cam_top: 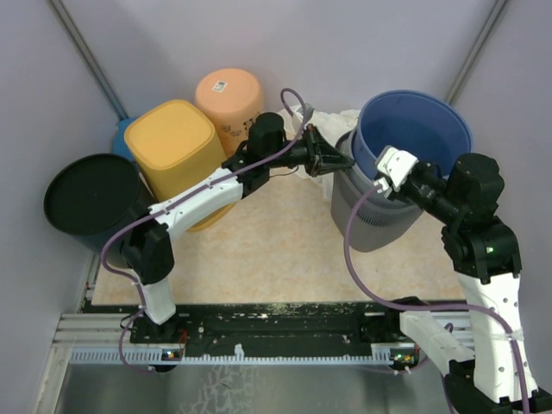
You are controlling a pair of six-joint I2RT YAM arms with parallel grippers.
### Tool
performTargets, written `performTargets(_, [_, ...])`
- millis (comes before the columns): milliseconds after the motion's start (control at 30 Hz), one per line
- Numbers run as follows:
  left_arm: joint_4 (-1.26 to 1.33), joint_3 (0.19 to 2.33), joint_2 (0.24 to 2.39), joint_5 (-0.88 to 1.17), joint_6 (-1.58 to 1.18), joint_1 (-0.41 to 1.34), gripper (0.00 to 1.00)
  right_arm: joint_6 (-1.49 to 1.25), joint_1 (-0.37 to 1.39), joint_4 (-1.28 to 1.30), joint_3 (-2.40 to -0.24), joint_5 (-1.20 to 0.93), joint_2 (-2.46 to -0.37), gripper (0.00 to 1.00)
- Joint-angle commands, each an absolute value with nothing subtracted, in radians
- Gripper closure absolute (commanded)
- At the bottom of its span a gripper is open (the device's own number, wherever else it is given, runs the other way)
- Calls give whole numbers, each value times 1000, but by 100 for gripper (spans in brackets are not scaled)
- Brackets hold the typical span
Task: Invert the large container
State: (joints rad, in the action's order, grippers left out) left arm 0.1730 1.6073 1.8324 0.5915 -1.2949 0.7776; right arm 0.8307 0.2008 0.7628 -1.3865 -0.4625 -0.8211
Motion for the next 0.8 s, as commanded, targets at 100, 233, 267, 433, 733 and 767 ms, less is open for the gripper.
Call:
performTargets(100, [116, 1590, 1888, 457, -1246, 698, 100, 867, 217, 528, -1569, -603, -765, 100])
performTargets(233, [111, 1640, 1927, 498, -1242, 704, 100, 865, 218, 517, -1590, -640, -781, 100])
performTargets(267, [99, 1661, 1940, 513, -1239, 706, 100, 865, 217, 513, -1593, -646, -787, 100])
performTargets(433, [84, 1691, 1965, 525, -1232, 719, 100, 879, 218, 448, -1586, -611, -798, 100])
performTargets(733, [81, 1713, 1986, 523, -1217, 733, 100, 979, 217, 399, -1644, -471, -820, 100])
performTargets(767, [78, 1715, 1986, 521, -1213, 733, 100, 989, 217, 391, -1644, -453, -816, 100])
